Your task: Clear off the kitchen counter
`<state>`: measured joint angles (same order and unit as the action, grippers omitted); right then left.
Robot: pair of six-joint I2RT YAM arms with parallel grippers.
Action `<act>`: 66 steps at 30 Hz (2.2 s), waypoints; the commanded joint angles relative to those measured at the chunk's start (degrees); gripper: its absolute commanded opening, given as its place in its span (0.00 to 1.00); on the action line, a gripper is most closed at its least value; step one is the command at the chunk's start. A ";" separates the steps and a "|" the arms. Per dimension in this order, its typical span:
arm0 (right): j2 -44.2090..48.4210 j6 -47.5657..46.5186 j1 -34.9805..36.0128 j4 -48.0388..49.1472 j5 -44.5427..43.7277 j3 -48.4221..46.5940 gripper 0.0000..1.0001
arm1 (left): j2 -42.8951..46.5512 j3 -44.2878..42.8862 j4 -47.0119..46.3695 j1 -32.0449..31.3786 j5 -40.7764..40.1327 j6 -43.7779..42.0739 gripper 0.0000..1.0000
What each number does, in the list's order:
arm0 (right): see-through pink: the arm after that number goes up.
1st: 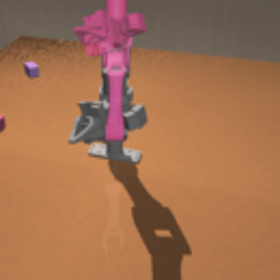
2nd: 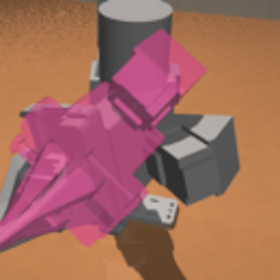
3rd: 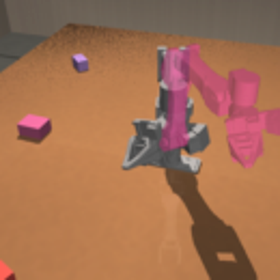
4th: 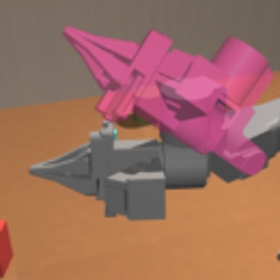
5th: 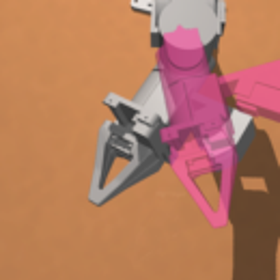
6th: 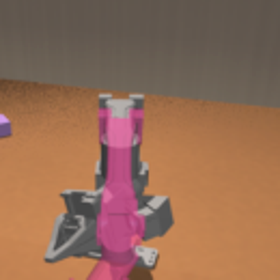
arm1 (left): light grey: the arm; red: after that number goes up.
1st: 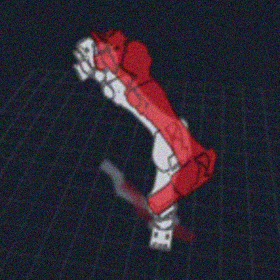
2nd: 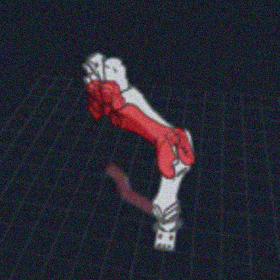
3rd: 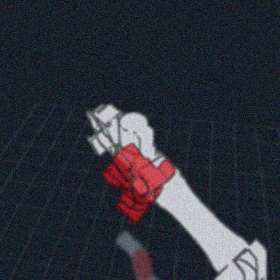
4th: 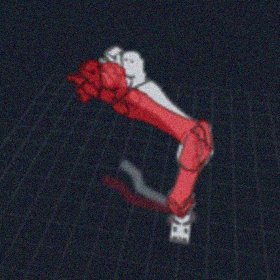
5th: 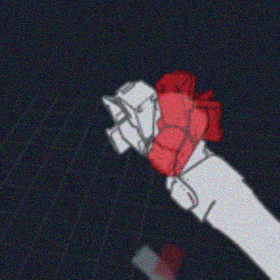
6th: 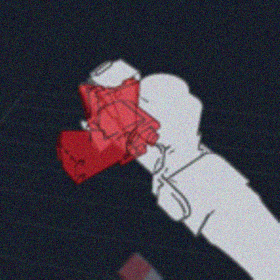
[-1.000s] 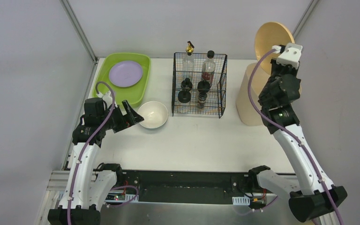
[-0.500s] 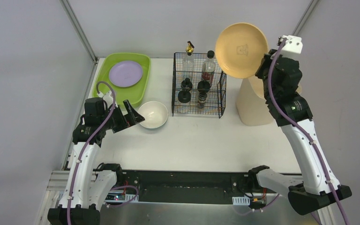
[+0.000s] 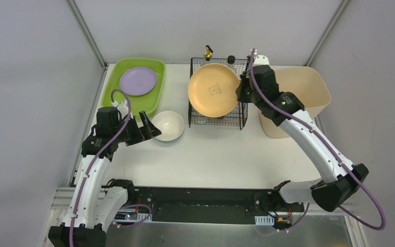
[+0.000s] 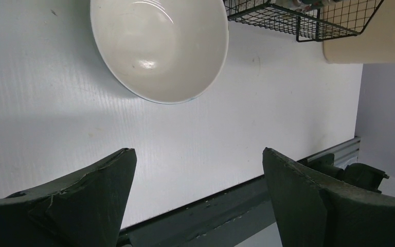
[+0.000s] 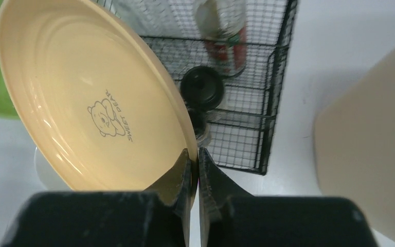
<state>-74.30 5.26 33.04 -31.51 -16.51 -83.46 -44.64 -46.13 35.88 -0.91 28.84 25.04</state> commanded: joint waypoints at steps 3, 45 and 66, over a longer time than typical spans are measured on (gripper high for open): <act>-4.48 5.17 9.29 1.90 2.33 -0.62 0.00 | 1.04 -2.13 -0.37 -4.71 -3.90 0.11 0.96; -13.02 10.89 18.79 3.08 15.44 2.63 0.04 | -1.28 -1.83 -4.33 -6.61 -6.78 5.66 0.00; 9.31 6.05 18.27 3.33 -0.43 20.44 0.66 | -5.47 -12.09 -7.53 -5.75 -21.34 10.08 0.00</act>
<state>-68.62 13.98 51.83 -26.72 -11.79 -66.32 -47.83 -53.80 32.73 -7.68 13.85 33.21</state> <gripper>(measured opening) 0.646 0.046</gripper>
